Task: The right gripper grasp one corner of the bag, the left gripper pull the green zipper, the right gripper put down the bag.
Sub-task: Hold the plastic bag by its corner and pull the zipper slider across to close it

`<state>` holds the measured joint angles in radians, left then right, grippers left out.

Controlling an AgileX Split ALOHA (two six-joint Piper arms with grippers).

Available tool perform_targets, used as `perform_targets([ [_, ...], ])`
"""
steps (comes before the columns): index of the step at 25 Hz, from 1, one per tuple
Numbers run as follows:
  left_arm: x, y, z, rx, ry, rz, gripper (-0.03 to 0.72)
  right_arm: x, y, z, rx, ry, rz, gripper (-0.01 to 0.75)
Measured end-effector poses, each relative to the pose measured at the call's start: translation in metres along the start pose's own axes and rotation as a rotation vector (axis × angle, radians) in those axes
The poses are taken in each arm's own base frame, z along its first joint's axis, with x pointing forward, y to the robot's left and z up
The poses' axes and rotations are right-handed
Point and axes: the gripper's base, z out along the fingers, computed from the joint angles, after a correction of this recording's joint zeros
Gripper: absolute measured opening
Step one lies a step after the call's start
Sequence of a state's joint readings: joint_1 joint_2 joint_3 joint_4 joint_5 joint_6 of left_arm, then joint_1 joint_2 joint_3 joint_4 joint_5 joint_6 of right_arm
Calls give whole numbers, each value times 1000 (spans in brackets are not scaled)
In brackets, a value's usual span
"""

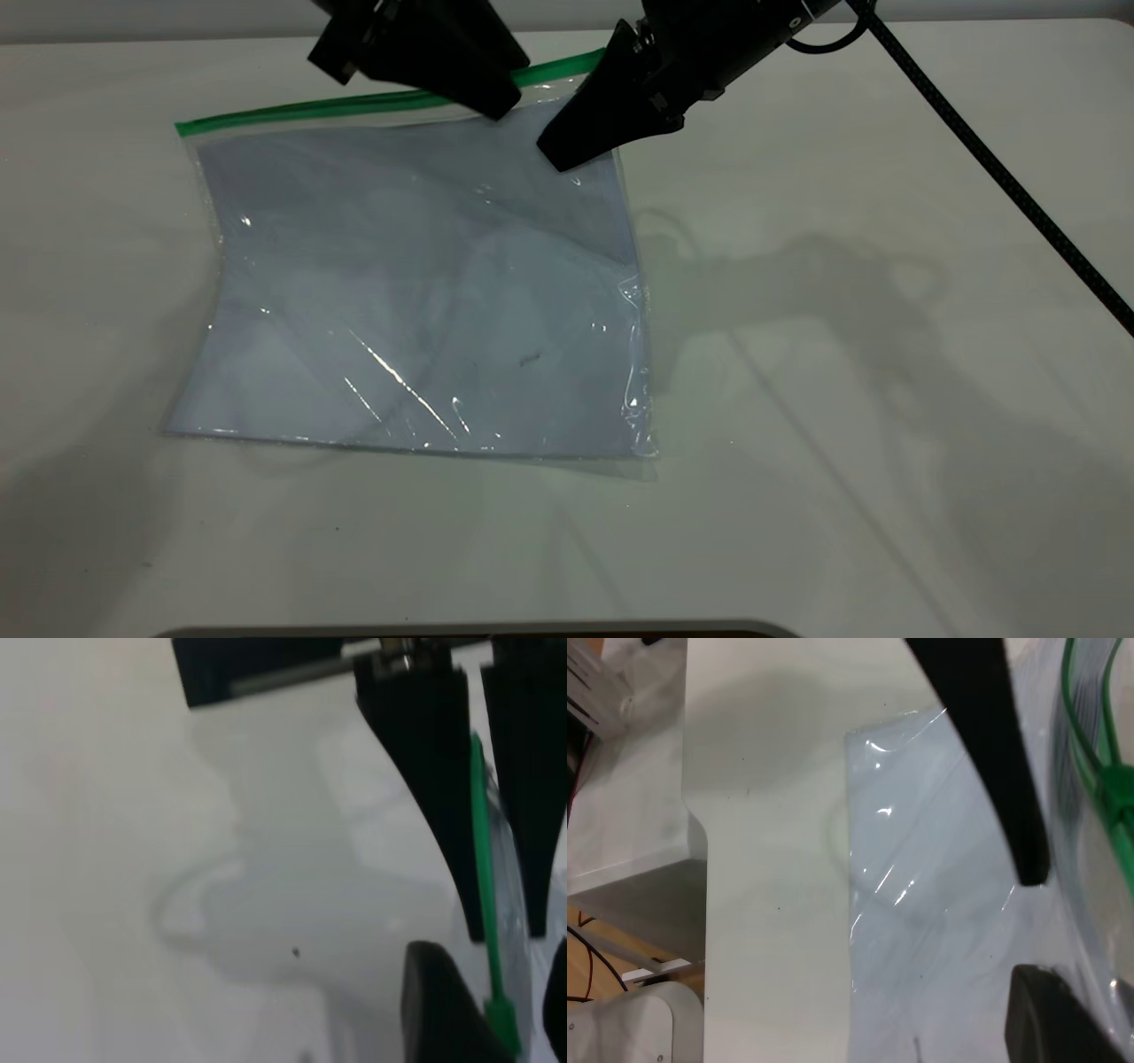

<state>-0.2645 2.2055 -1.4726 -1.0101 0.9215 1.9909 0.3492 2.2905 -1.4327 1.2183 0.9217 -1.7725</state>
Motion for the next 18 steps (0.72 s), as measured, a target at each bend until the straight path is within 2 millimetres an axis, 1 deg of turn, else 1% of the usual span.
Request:
perform_targets([
  [7, -3, 1, 0, -16, -34, 25, 175, 0, 0, 0, -1, 0, 0, 35],
  [10, -3, 1, 0, -16, -34, 26, 130, 0, 0, 0, -1, -1, 1, 35],
  [12, -3, 1, 0, -15, -33, 27, 115, 0, 0, 0, 0, -1, 1, 35],
  [18, 2, -1, 0, 9, 20, 30, 105, 0, 0, 0, 0, -1, 1, 35],
])
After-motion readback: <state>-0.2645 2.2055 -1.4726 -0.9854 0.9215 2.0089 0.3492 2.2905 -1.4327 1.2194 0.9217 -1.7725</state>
